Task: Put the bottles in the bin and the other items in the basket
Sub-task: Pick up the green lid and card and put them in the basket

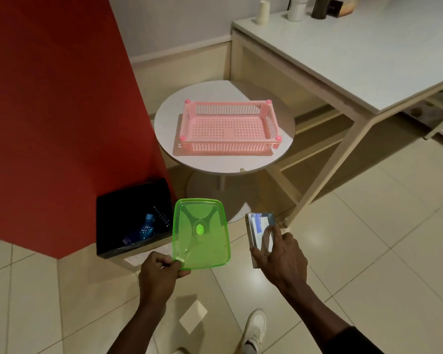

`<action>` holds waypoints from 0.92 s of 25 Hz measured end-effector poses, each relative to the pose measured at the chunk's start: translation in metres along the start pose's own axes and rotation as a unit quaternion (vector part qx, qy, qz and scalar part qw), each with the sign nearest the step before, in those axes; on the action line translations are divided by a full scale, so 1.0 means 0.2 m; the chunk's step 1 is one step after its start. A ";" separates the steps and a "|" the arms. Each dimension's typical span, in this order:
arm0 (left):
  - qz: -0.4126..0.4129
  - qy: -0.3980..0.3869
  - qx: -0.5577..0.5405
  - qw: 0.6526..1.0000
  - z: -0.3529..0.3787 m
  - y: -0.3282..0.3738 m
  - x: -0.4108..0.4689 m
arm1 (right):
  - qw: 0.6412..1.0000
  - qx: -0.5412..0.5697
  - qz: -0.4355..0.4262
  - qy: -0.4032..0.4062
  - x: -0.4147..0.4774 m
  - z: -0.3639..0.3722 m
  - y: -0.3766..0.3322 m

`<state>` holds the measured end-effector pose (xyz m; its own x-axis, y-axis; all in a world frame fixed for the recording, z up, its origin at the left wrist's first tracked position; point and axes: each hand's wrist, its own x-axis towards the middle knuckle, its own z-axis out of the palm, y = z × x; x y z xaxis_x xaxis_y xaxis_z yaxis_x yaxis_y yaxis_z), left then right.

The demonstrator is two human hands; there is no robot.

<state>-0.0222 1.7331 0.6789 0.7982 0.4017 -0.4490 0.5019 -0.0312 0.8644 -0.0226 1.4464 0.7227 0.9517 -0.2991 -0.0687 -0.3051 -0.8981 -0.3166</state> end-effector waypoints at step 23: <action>0.054 0.106 -0.021 0.993 0.80 1.13 1.06 | 0.991 0.059 -0.119 0.018 1.66 -0.21 -0.24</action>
<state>0.3145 1.6650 0.7427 0.7560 0.5821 -0.2993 0.3999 -0.0486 0.9153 0.3064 1.3761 0.7545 0.9938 -0.0973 0.0545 -0.0647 -0.9011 -0.4287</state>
